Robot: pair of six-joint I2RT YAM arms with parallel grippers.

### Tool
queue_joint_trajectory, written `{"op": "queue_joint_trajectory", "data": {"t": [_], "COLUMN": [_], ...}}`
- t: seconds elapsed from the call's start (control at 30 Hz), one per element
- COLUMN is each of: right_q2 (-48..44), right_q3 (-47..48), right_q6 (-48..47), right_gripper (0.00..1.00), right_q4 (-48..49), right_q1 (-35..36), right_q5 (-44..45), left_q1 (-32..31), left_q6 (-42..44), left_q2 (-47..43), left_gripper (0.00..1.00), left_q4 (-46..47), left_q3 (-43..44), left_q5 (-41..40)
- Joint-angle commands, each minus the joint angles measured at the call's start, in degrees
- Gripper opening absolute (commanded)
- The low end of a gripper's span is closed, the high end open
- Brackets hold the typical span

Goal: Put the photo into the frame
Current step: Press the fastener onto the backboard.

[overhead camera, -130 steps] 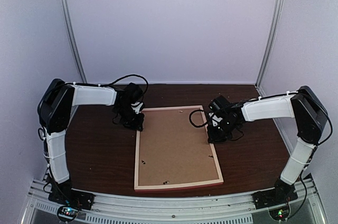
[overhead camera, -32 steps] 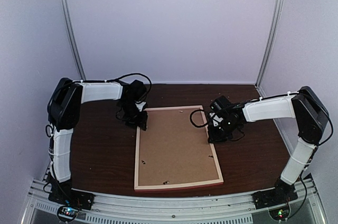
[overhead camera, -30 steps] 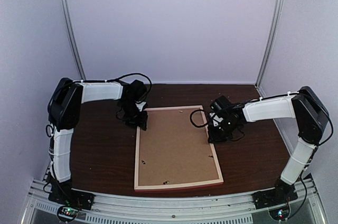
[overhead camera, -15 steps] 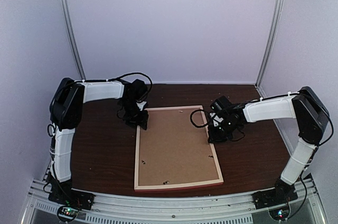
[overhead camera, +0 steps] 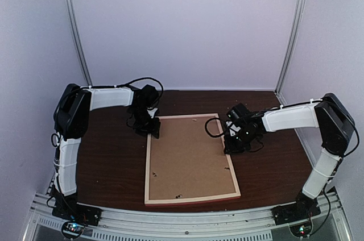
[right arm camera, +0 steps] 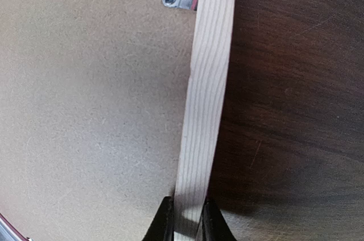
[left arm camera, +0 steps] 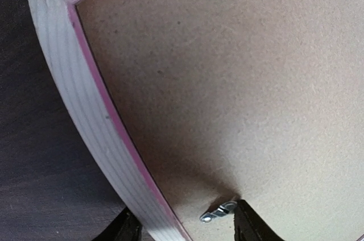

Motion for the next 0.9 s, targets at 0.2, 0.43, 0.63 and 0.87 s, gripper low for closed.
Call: {"op": "queue_joint_trajectory", "data": {"t": [0.2,0.43,0.63,0.87], "right_q2": [2.23,2.25,2.57,2.61], "right_q3": [-2.91,-3.00,-2.87,-3.13], "right_q6": [-2.51,-2.57,-2.54,-2.32], "right_gripper": [0.04,0.04,0.04,0.04], "right_q4": [-2.74,-2.76,-2.46,-2.21], "right_q1": [-0.18,-0.24,-0.20,-0.16], "right_q5": [0.01,0.04,-0.14,-0.26], "left_q1": [0.74,0.74,0.74,0.68], "left_q6": [-2.38,-2.94,-3.42,-4.26], "left_q2": [5.10,5.04,4.12,2.59], "left_gripper": [0.49,0.38,0.29,0.22], "left_q4": [5.86,6.56,6.71,8.46], "left_q3": [-1.40,-1.87,-4.03,-6.91], "left_q5": [-8.83,-8.50,-6.68,-3.49]}}
